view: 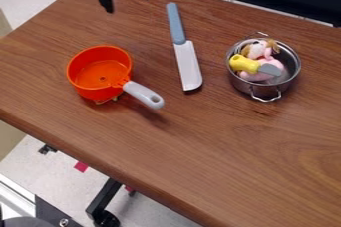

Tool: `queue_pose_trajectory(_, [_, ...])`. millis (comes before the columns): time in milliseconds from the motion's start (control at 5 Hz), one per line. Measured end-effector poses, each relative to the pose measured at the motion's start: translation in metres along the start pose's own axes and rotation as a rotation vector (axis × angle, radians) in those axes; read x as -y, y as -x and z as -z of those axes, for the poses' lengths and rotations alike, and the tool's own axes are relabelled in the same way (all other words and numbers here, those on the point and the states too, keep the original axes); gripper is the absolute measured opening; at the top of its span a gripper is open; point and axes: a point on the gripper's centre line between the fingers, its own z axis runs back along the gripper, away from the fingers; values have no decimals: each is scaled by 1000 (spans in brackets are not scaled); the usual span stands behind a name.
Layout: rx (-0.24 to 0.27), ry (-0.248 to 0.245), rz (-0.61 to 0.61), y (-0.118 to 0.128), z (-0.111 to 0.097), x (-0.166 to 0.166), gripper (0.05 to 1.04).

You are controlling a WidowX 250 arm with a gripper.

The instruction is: Put the yellow toy in the silver pot

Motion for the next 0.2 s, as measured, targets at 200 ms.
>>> queue_pose_trajectory(200, [14, 15, 71, -5, 0, -26, 998])
